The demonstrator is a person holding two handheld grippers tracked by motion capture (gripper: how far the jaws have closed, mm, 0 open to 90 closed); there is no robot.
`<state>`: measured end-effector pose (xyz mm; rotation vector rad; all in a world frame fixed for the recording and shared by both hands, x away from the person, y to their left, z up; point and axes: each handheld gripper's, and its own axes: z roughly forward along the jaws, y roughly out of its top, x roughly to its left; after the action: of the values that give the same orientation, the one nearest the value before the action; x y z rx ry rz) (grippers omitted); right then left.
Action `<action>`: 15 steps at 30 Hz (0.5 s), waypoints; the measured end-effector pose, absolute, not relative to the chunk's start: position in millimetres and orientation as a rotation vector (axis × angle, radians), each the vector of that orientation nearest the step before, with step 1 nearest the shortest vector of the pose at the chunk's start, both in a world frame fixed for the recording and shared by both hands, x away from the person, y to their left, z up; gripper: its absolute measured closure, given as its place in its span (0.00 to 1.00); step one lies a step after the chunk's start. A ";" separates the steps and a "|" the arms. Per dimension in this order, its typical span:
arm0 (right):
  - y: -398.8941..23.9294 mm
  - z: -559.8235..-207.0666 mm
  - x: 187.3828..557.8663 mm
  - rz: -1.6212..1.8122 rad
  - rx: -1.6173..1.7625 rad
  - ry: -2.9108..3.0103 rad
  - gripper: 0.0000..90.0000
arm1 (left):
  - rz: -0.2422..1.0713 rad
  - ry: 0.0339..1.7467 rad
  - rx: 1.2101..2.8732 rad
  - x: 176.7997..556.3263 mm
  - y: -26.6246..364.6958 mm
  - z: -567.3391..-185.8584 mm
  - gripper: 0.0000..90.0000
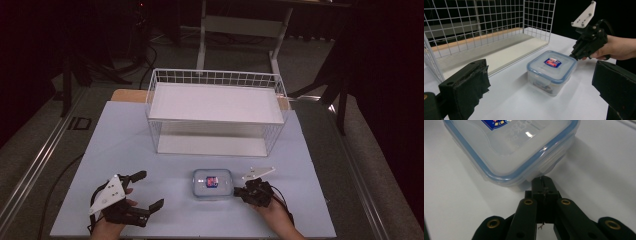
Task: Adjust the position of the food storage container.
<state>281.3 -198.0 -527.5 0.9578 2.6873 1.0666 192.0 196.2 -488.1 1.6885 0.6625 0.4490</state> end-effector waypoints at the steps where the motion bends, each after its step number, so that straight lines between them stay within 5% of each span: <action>1: -198.0 -527.5 281.3 1.067 0.958 2.687 1.00 | 0.449 0.662 1.690 192.1 196.2 -488.2 0.02; 15: -174.1 -528.8 290.9 1.083 0.901 2.707 1.00 | 0.448 0.660 1.690 191.9 196.3 -488.0 0.02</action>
<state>290.9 -174.1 -528.8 0.9011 2.7072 1.0833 191.9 196.3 -488.0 1.6905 0.6598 0.4477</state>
